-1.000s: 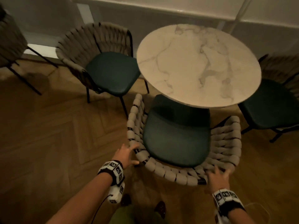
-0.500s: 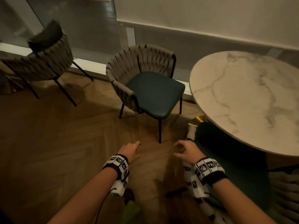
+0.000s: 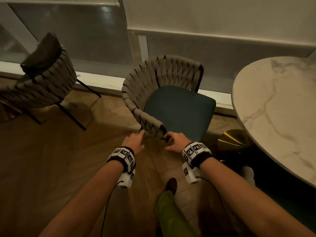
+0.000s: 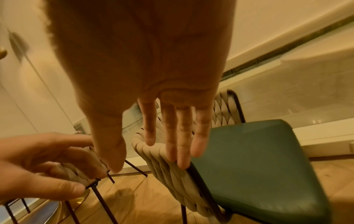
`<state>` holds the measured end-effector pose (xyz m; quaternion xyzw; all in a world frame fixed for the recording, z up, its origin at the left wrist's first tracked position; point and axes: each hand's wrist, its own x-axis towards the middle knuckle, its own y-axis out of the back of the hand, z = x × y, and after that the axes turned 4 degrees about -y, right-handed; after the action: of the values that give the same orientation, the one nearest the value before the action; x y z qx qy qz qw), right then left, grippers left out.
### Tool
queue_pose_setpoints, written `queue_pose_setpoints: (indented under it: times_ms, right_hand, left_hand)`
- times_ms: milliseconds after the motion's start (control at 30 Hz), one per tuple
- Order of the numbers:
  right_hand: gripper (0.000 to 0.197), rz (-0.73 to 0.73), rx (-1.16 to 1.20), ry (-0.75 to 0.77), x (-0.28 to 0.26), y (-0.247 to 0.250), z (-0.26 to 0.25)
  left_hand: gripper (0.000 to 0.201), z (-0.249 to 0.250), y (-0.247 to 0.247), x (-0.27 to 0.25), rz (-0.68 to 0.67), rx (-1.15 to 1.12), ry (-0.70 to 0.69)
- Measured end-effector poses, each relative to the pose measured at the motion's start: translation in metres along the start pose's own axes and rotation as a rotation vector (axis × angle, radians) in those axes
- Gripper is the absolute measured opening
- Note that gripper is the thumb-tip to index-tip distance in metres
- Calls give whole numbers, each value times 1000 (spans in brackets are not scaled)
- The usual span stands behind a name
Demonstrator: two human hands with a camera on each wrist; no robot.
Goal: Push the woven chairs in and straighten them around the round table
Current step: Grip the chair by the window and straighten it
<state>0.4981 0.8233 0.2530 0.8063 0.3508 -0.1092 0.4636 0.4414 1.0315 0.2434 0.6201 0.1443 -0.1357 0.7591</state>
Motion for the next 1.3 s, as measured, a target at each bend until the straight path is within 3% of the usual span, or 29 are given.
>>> queue_pose_setpoints:
  times_ms: [133, 267, 467, 667, 733, 800, 933, 1300]
  right_hand:
    - [72, 21, -13, -28, 79, 12, -10]
    - [73, 58, -49, -43, 149, 5, -23]
    - [53, 75, -138, -146, 217, -30, -37]
    - [49, 54, -191, -119, 224, -28, -21]
    - [48, 65, -196, -121, 222, -22, -13]
    - [44, 99, -187, -132, 216, -15, -3]
    - [43, 105, -189, -166, 205, 2, 16]
    - [49, 42, -265, -196, 179, 27, 58]
  left_hand:
    - [62, -34, 16, 63, 2, 12, 14]
    - [64, -66, 25, 123, 42, 102, 5]
    - [59, -100, 40, 195, -140, 380, -15]
    - [48, -138, 59, 254, -164, 547, -26]
    - [46, -142, 60, 270, -233, 514, -49]
    - [42, -135, 59, 279, -315, 462, -87]
    - [37, -109, 58, 278, -308, 486, -170]
    - [35, -59, 34, 264, -276, 319, -92]
